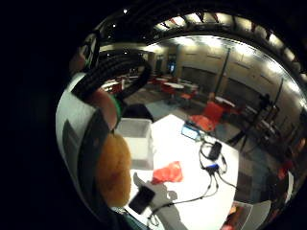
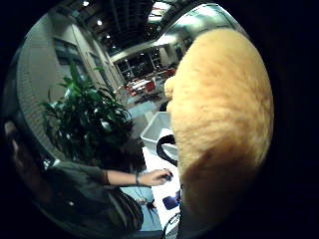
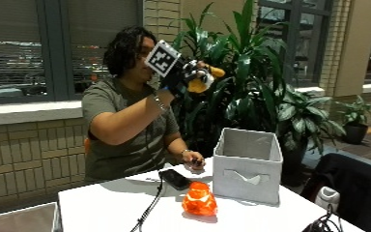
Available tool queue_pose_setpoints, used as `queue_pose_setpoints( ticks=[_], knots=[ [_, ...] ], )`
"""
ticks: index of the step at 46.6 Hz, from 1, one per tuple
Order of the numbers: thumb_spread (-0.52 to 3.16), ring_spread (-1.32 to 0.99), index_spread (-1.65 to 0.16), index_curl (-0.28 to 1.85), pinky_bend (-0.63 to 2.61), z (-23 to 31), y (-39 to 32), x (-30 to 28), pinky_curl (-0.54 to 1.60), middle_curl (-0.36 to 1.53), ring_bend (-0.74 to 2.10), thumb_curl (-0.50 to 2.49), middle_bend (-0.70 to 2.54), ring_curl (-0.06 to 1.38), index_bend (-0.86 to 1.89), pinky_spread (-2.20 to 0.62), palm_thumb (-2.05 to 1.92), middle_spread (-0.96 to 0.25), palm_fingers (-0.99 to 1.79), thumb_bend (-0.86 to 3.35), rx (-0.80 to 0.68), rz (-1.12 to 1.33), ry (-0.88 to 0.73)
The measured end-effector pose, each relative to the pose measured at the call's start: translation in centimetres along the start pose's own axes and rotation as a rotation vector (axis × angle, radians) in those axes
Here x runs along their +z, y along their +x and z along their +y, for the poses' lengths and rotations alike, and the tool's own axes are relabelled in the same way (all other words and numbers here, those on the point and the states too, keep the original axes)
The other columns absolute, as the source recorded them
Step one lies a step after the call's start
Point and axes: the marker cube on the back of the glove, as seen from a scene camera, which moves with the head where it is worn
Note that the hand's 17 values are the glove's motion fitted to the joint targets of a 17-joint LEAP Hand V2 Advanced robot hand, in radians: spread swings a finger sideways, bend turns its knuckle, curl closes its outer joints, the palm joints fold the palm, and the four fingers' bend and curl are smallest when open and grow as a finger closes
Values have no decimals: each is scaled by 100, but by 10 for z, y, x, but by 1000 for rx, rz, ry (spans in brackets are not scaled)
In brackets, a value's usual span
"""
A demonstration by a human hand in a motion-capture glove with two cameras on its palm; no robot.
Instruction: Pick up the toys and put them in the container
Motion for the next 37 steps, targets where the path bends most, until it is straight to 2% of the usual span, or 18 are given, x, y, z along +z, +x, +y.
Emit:
queue_pose_setpoints(
  ticks=[4, 7, 10, 13, 15, 17, 19, 23, 24, 28, 37],
  knots=[
    [103, -55, -54, 89, 117, -36, -18, 21, 55, 115, 95, 74, 84, 73, 67, -33, 55, -59, 58, 17, -16, -62, -22],
    [102, -54, -55, 93, 119, -60, -17, 44, 55, 116, 94, 76, 84, 73, 68, -32, 55, -59, 55, 16, 85, -27, -47],
    [101, -53, -55, 96, 118, -68, -22, 66, 55, 115, 94, 78, 82, 73, 67, -32, 54, -59, 49, 15, 108, -23, -130],
    [106, -48, -52, 96, 117, -69, -23, 85, 56, 111, 84, 76, 74, 72, 59, -27, 49, -57, 17, 11, 109, -47, -233],
    [116, -43, -50, 95, 119, -69, -22, 94, 56, 107, 71, 69, 70, 70, 61, -23, 37, -55, 8, 6, 105, -43, -252],
    [117, -38, -50, 93, 119, -68, -20, 99, 55, 100, 51, 62, 51, 65, 65, -15, 22, -49, -22, -5, 98, -40, -244],
    [115, -35, -51, 90, 110, -67, -17, 101, 51, 96, 41, 59, 46, 60, 65, -10, 16, -46, -24, -7, 82, -33, -236],
    [114, -31, -50, 85, 100, -57, 14, 100, 46, 90, 27, 55, 38, 53, 61, -4, 11, -40, -17, -5, -68, 132, -254],
    [114, -30, -49, 84, 98, -54, 19, 98, 45, 88, 24, 54, 37, 51, 61, -3, 11, -39, -15, -5, -69, 134, -261],
    [114, -29, -48, 80, 89, -36, 21, 89, 41, 84, 29, 51, 36, 51, 56, 0, 9, -37, 1, -3, 79, 11, -296],
    [115, -36, -47, 70, 79, 65, 116, 97, 35, 79, 58, 44, 35, 54, 37, -1, 0, -36, 32, -4, 223, 256, -494]
  ],
)
